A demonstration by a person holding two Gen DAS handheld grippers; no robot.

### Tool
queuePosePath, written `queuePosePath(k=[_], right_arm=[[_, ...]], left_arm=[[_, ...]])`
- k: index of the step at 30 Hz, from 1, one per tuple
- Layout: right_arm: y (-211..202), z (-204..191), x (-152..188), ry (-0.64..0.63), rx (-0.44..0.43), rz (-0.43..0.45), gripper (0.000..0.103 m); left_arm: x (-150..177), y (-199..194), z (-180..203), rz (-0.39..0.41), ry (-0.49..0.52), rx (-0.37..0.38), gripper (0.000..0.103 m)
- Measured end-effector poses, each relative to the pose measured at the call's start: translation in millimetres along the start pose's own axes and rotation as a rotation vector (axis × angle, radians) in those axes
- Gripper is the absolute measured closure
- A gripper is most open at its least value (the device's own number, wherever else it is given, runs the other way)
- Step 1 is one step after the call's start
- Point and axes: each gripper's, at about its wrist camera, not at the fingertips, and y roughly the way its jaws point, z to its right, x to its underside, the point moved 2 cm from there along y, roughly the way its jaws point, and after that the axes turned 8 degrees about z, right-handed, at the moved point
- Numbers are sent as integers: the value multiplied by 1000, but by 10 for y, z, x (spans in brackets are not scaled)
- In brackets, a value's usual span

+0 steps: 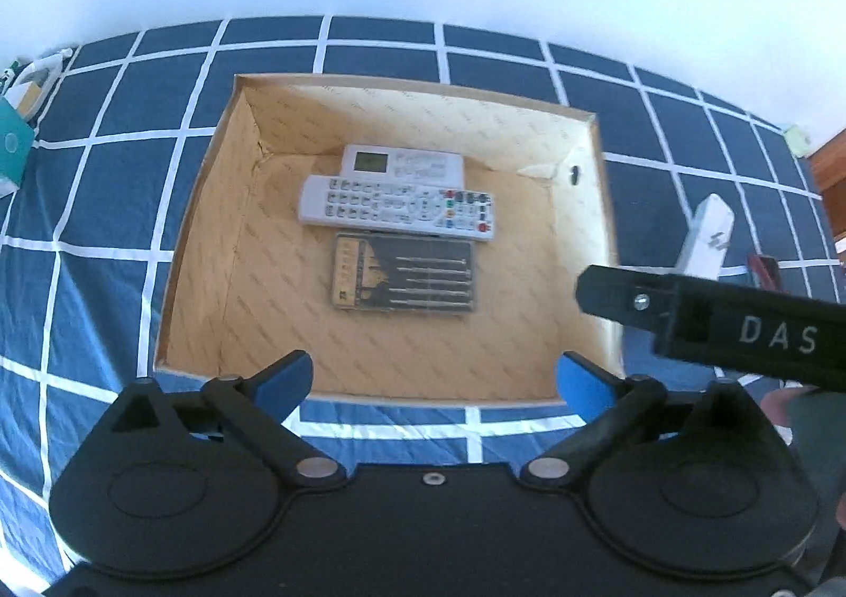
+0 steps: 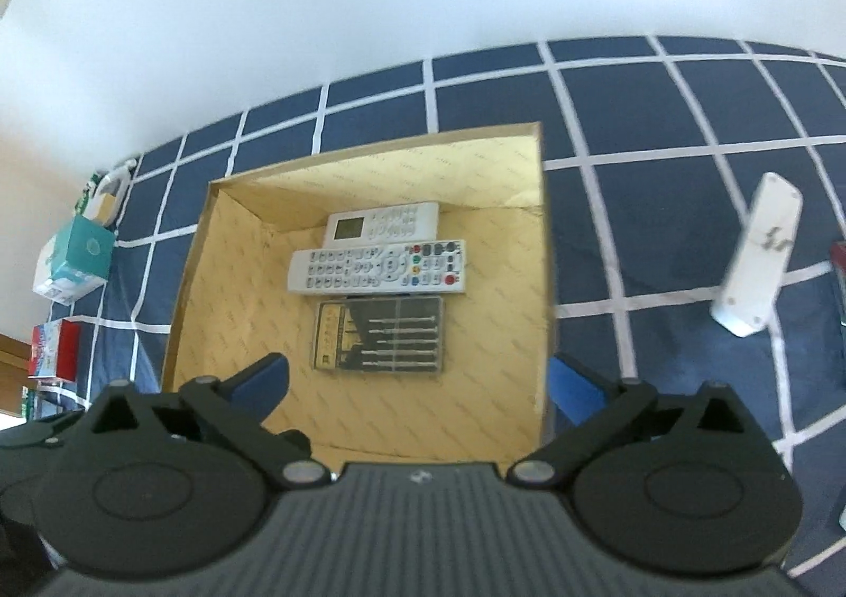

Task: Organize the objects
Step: 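Lift the right tool out of the box and turn toward the small white remote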

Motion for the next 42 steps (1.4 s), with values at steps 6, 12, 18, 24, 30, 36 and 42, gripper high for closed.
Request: queuePosePath(k=[6, 12, 18, 24, 30, 36, 42], right_arm=[[-368, 256, 140, 48, 32, 45, 0], [-727, 483, 283, 70, 42, 93, 0], [-1037, 727, 420, 95, 61, 129, 0], [-1262, 978, 536, 104, 97, 144, 0], [-1403, 1261, 612, 117, 134, 155, 0], [-1532, 1642, 669, 166, 179, 154, 0], [-1587, 2062, 690, 204, 200, 146, 0]], left_arm=[[179, -246, 190, 24, 25, -2, 0], [351, -405, 415, 41, 62, 6, 0], [489, -509, 668, 54, 107, 21, 0], [564, -526, 982, 59, 152, 55, 0], [618, -451, 1310, 54, 196, 86, 0], [651, -359, 1667, 39, 246, 107, 0], [698, -230, 2035, 21, 266, 104, 0]])
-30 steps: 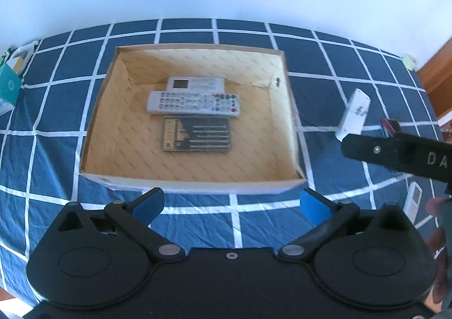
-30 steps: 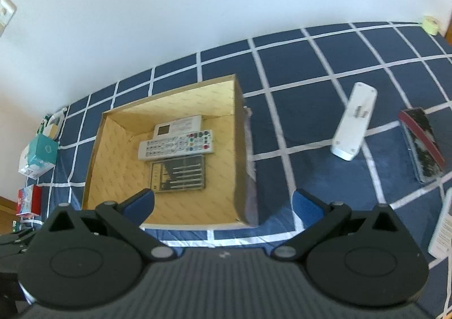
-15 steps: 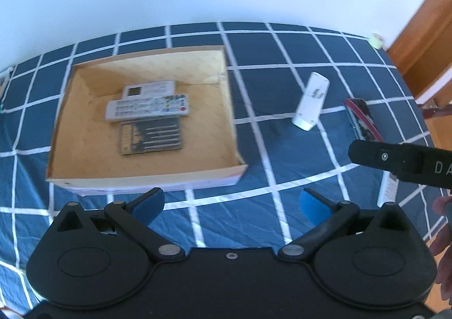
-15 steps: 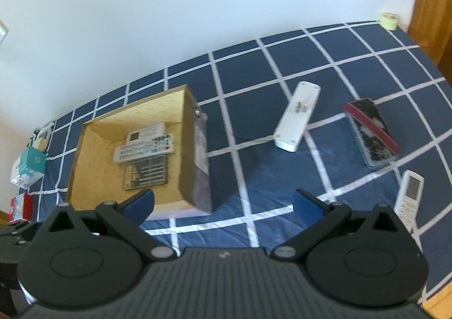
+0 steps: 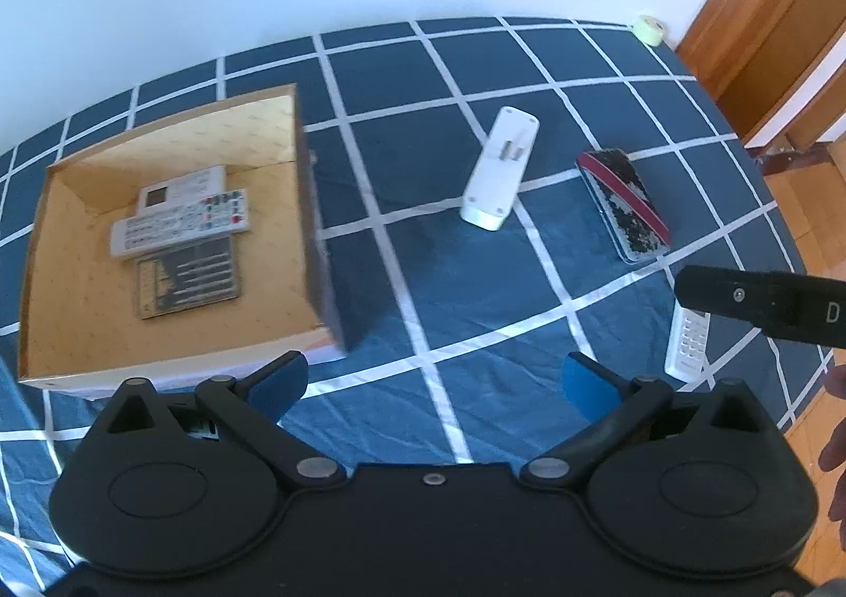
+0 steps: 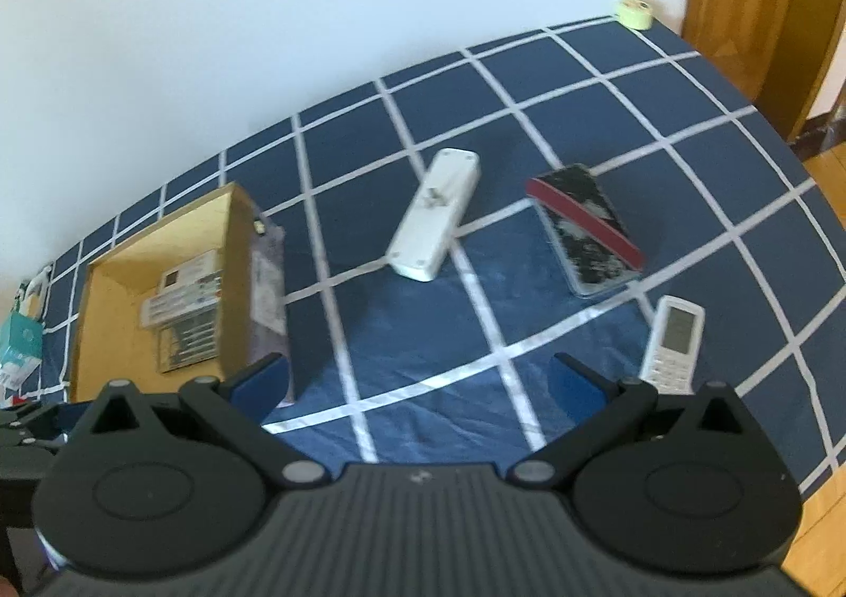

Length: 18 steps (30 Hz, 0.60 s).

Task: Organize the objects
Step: 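Lift the right tool out of the box and turn toward the small white remote, then lower the open right tool over the small white remote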

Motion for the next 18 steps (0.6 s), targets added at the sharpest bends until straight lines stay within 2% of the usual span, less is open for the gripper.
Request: queuePosePath(k=[8, 18], right_arm=[[195, 653, -155, -5, 0, -59, 0], [549, 1353, -518, -165, -55, -164, 0]], left_arm=[[-45, 359, 536, -47, -28, -37, 0], [-66, 698, 1222, -61, -189, -103, 0]])
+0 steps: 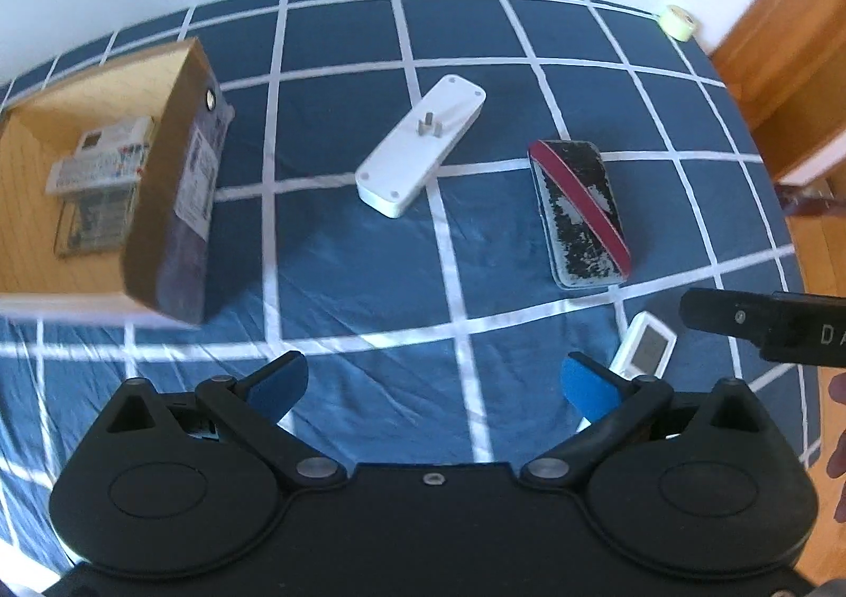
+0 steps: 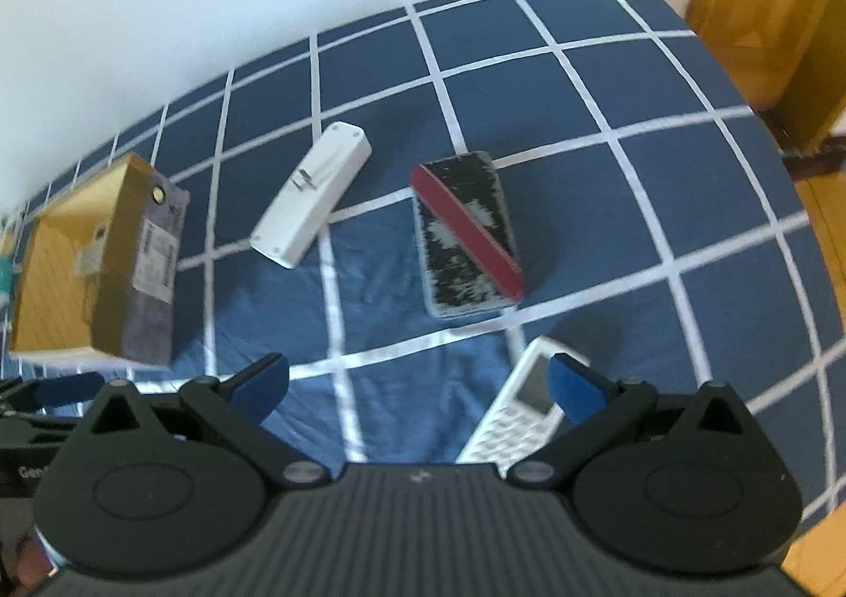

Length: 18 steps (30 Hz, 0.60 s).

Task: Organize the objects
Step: 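Lower the open right tool over the small white remote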

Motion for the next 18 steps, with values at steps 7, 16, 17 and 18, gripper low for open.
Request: queuePosePath(k=[7, 16, 17, 18], right_arm=[[145, 208, -168, -158, -69, -74, 0], [355, 169, -200, -338, -119, -158, 0], [380, 160, -196, -351, -122, -167, 0], [410, 150, -190, -369, -122, -177, 0]], left_arm=[[161, 105, 251, -17, -139, -54, 0], [347, 241, 359, -41, -209, -98, 0], [381, 247, 360, -43, -226, -100, 0], [408, 251, 353, -45, -241, -102, 0]])
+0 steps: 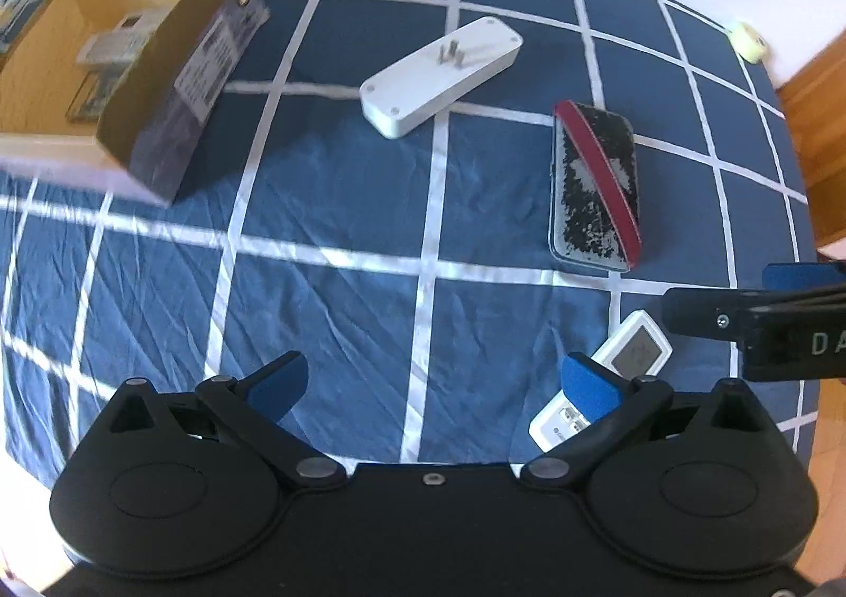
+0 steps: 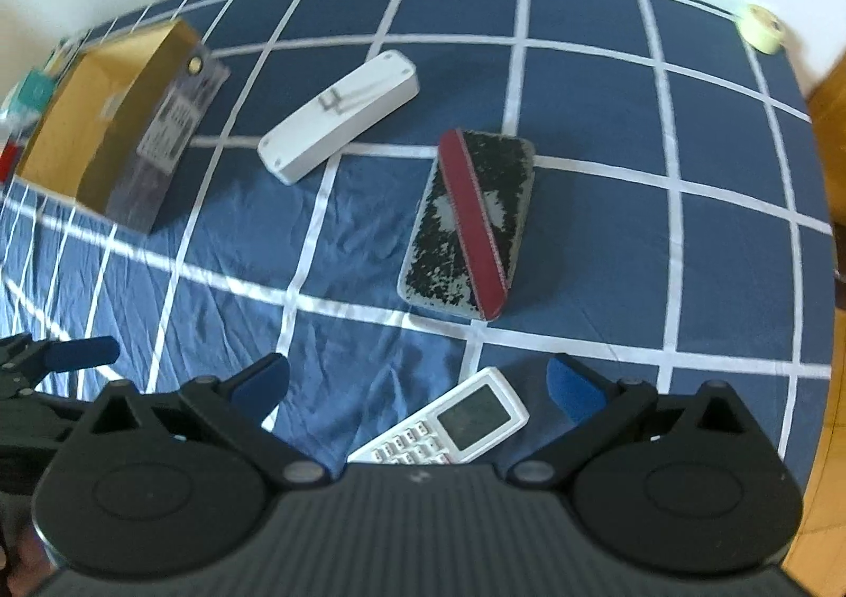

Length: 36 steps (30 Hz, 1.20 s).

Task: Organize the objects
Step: 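Lower the open right tool over the small white remote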

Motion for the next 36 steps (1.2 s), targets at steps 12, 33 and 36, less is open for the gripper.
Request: queuePosePath(k=[12, 33, 36], right_arm=[[292, 125, 162, -166, -65, -69, 0], [920, 371, 425, -375, -191, -208, 1], [1003, 372, 456, -395, -205, -234, 2]], left_arm=[[563, 229, 174, -33, -244, -66, 0], [1244, 731, 707, -66, -588, -130, 0], [1269, 778, 735, -67, -606, -131, 1]])
